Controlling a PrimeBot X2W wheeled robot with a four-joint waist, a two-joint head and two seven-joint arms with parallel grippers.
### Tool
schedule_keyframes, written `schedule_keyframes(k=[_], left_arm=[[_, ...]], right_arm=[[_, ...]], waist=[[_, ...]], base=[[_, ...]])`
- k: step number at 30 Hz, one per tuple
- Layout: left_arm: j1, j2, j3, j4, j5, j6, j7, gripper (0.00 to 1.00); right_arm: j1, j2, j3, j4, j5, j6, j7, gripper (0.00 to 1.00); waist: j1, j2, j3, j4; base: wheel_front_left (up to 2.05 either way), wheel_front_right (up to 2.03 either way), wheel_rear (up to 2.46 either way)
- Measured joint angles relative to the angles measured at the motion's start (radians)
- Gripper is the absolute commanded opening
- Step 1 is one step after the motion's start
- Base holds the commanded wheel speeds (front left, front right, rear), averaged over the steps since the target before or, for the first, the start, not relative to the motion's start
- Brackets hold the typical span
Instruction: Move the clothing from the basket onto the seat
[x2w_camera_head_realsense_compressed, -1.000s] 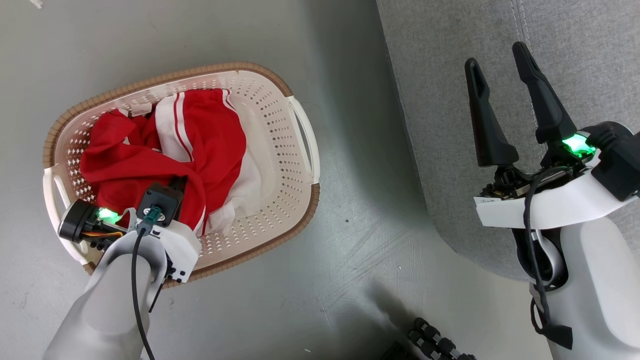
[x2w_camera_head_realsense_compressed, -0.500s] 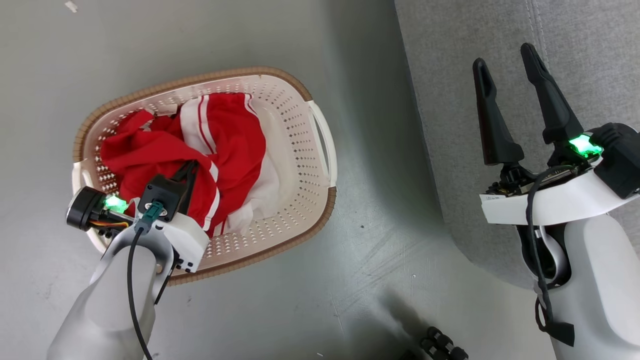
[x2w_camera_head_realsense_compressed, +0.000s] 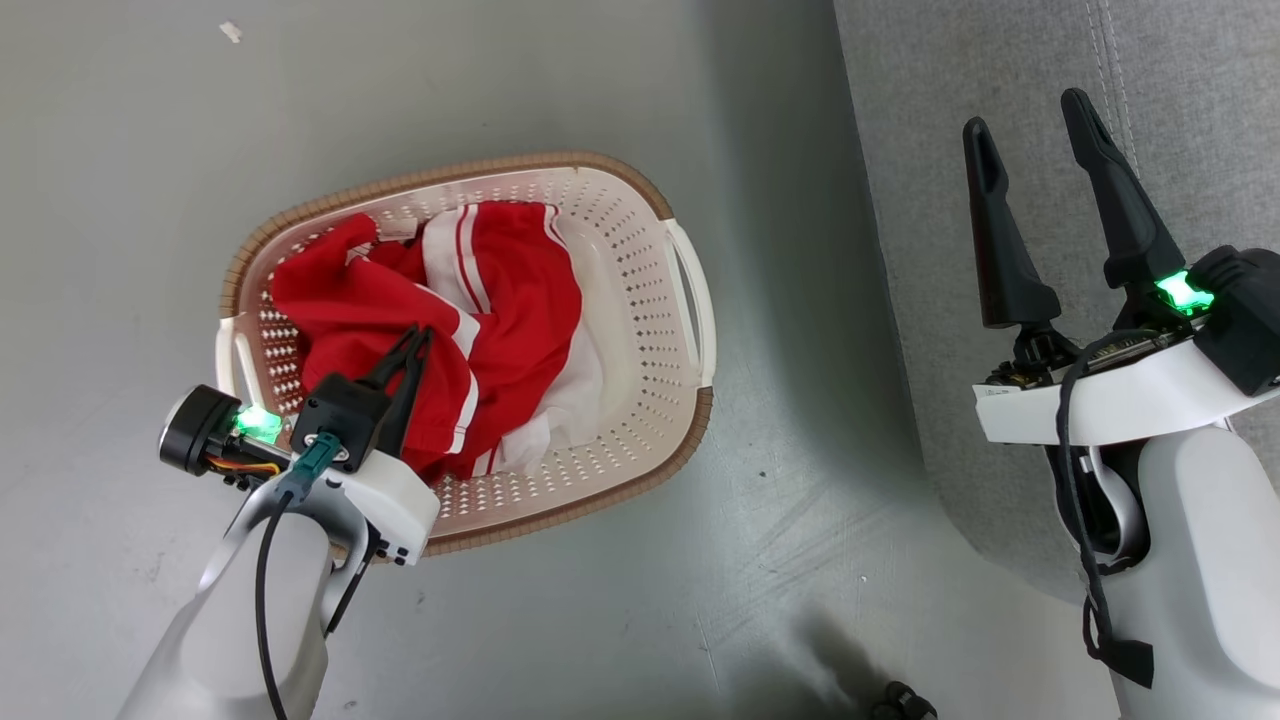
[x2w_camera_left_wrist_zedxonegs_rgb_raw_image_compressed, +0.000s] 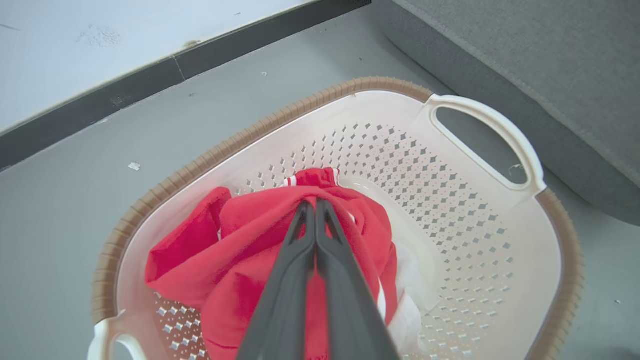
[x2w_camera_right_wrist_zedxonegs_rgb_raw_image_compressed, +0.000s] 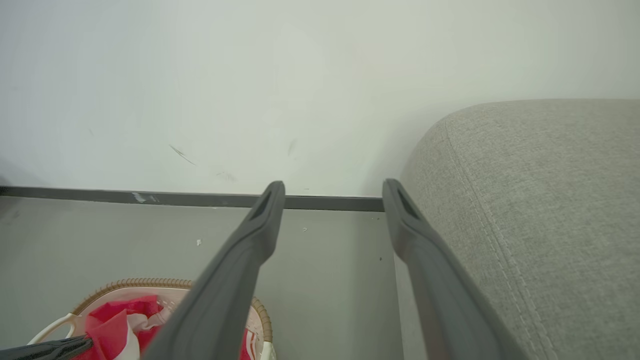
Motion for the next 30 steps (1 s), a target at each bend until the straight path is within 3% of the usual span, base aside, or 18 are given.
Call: schedule_keyframes(k=[20,30], left_arm=[[0.14,0.028,0.032,-0.098,-0.033,0.002,0.0,0.0],[0.163,0.014,0.013,-0.166,-0.035,0.001,0.0,0.0]], right_arm=[[0.006,-0.001,-0.024,0.03,-0.052,0.0,0.0,1.0],[0.043,-0.001,-0.033,0.039,-0.062,0.0,0.0,1.0]], waist=[[0.0,0.0,-0.093,0.076],[-0.0001,0.0,-0.141,0.1]], base=[[0.0,0.0,0.0],[0.0,0.0,0.0]])
